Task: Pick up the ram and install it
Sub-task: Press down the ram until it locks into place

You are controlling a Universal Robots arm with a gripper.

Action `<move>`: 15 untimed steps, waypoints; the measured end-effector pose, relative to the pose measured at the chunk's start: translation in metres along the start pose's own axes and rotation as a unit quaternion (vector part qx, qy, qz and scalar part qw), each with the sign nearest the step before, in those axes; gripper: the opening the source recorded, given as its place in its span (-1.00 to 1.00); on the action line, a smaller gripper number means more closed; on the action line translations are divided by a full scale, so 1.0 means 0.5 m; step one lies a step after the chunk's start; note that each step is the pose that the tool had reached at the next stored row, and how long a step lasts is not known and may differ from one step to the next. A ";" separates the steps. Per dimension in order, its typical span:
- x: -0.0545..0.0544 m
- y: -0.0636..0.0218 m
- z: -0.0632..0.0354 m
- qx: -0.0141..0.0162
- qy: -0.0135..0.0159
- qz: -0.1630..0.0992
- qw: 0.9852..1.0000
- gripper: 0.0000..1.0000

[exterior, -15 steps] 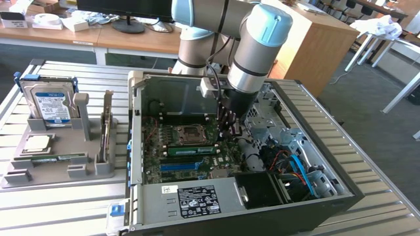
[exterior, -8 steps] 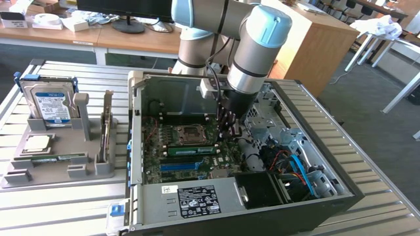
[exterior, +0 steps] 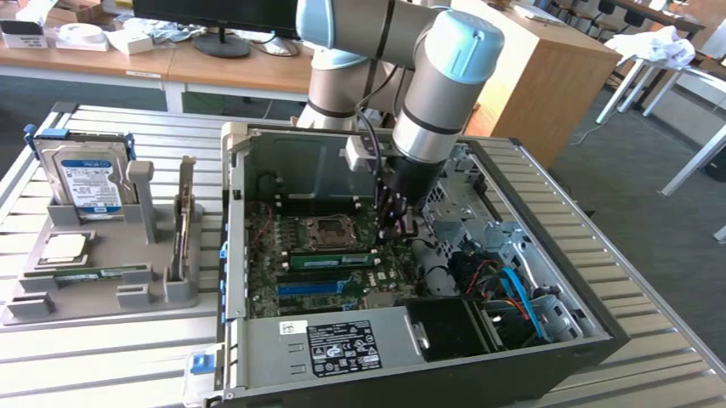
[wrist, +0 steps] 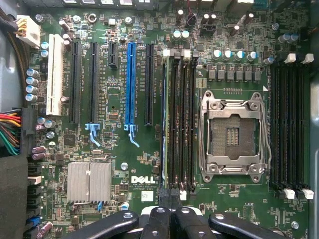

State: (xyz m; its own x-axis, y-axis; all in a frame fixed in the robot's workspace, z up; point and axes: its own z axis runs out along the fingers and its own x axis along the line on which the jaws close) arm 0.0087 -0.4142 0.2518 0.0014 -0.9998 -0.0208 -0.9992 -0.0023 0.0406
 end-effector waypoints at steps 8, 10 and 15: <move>0.000 0.000 0.002 0.000 0.000 0.000 1.000 -0.80; 0.000 0.000 0.005 0.000 0.000 0.000 1.000 -0.80; 0.000 -0.001 0.014 0.000 0.000 0.000 1.000 -0.80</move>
State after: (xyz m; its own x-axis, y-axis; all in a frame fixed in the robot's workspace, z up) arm 0.0087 -0.4142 0.2446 0.0015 -0.9998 -0.0208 -0.9992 -0.0023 0.0406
